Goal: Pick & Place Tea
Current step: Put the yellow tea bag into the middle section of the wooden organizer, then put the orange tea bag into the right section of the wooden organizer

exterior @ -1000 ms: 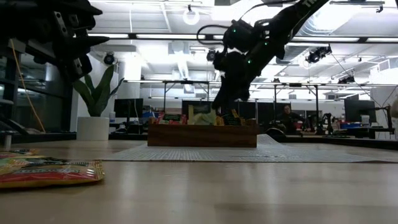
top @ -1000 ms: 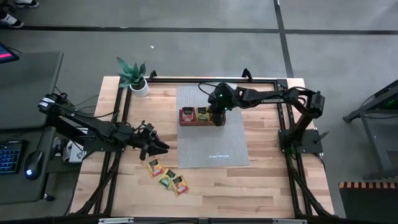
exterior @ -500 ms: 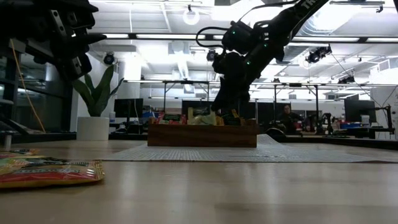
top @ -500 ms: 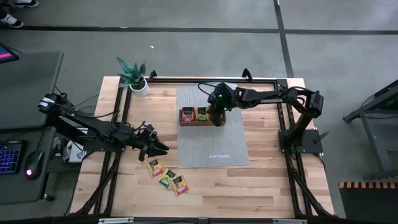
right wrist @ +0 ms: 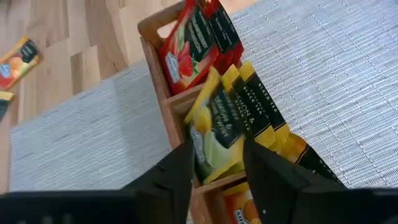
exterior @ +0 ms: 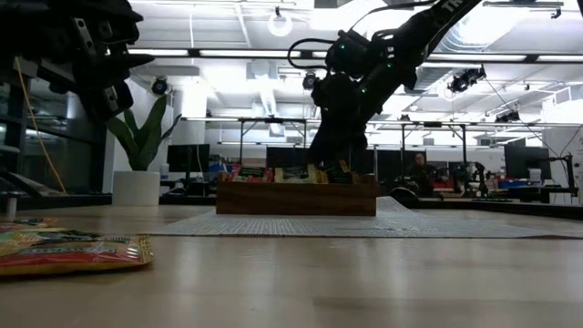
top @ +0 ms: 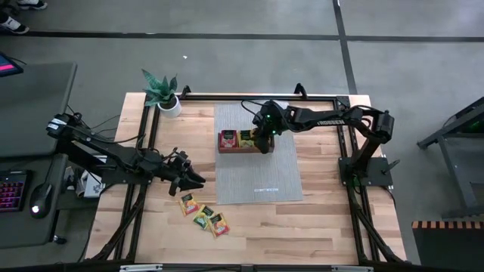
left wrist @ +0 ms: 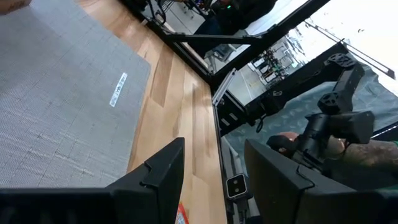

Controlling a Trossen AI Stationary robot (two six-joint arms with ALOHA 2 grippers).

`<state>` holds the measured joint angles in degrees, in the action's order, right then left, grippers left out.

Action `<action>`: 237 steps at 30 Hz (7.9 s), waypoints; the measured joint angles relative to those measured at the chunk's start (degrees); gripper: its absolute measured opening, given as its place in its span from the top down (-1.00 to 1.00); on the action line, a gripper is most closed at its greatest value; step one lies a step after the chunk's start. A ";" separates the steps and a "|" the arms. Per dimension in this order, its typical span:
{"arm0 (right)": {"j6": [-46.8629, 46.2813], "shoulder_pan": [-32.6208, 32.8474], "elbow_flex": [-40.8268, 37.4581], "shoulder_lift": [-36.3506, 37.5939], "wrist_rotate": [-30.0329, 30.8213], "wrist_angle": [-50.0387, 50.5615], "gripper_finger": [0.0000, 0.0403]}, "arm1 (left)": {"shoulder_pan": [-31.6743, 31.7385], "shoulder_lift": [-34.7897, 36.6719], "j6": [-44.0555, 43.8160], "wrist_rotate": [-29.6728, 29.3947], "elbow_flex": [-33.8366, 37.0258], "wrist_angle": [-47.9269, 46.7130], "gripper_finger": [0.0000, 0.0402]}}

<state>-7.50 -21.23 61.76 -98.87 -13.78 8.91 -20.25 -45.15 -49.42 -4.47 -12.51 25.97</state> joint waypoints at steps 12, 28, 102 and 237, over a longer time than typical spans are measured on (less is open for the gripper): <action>-1.06 5.53 0.00 9.09 0.47 0.86 0.18 | -2.04 -1.28 -6.83 0.47 -0.20 -5.78 0.18; -2.80 18.80 0.00 10.05 4.46 2.44 0.20 | -25.12 -29.90 -29.84 -33.07 -21.63 -15.19 0.18; -44.51 36.30 -18.78 9.69 7.31 -22.05 0.19 | -16.57 -80.63 -12.70 -5.34 -81.48 -81.33 0.18; 1.17 10.53 0.83 30.29 19.42 40.94 1.00 | 18.44 -67.41 32.28 20.35 -81.33 -40.21 0.18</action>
<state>-6.33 -10.70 62.59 -68.58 5.64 49.84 -1.81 -112.55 -17.15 15.88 -93.84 -14.24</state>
